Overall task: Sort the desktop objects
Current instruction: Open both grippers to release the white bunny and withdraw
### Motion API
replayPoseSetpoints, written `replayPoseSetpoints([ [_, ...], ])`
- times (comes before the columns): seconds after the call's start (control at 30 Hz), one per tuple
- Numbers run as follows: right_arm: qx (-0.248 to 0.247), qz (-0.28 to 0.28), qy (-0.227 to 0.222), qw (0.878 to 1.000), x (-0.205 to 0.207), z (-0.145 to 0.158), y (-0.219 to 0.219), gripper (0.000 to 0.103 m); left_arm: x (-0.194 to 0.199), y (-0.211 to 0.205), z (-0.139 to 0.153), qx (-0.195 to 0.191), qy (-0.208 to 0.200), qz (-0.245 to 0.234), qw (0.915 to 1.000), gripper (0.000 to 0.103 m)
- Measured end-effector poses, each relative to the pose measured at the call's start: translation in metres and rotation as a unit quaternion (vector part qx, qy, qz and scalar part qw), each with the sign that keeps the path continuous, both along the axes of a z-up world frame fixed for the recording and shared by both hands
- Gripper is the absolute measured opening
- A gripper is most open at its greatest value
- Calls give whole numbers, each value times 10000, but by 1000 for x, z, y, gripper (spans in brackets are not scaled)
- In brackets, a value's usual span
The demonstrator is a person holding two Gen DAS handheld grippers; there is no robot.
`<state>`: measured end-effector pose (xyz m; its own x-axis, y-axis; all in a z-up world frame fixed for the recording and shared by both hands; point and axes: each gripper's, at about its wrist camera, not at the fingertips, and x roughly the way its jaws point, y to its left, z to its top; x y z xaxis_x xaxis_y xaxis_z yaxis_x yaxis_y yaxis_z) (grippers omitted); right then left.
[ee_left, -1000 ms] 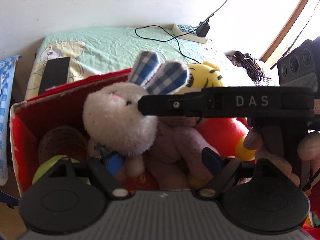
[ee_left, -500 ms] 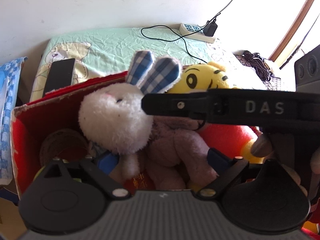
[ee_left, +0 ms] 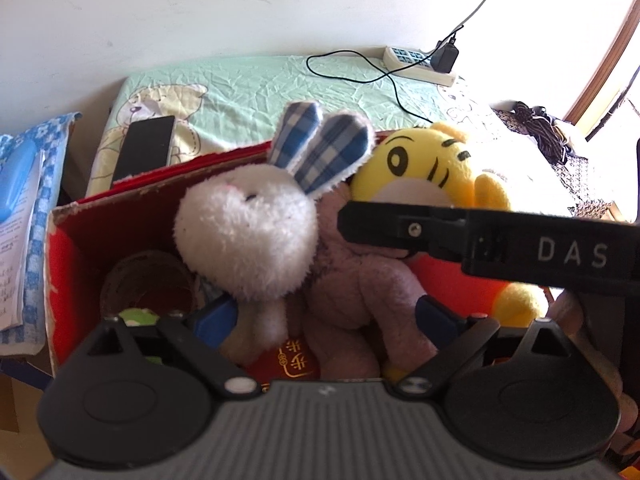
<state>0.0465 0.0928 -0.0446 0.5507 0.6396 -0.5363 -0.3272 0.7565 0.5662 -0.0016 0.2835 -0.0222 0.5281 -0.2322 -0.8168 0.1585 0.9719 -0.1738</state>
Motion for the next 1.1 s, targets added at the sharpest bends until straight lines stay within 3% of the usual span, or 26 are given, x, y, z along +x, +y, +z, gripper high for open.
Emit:
replayPoseSetpoints([
  [0.23,-171,-155,-76,9997,-13,4,-5,33,-9,-8,7,264,-54,154,9995,97],
  [0.5,-205,-199,151,9995,-28,4,-10,33,-23,-14,11,420,-53,261,9988,97],
  [0.77,-430,-262,-129,9986,-47,9,-10,34,-33,-18,11,538,-2,438,9976,96],
  [1.1,-362,-355,-237,9984,-64,11,-17,37,-48,-24,12,925,-15,720,9931,99],
])
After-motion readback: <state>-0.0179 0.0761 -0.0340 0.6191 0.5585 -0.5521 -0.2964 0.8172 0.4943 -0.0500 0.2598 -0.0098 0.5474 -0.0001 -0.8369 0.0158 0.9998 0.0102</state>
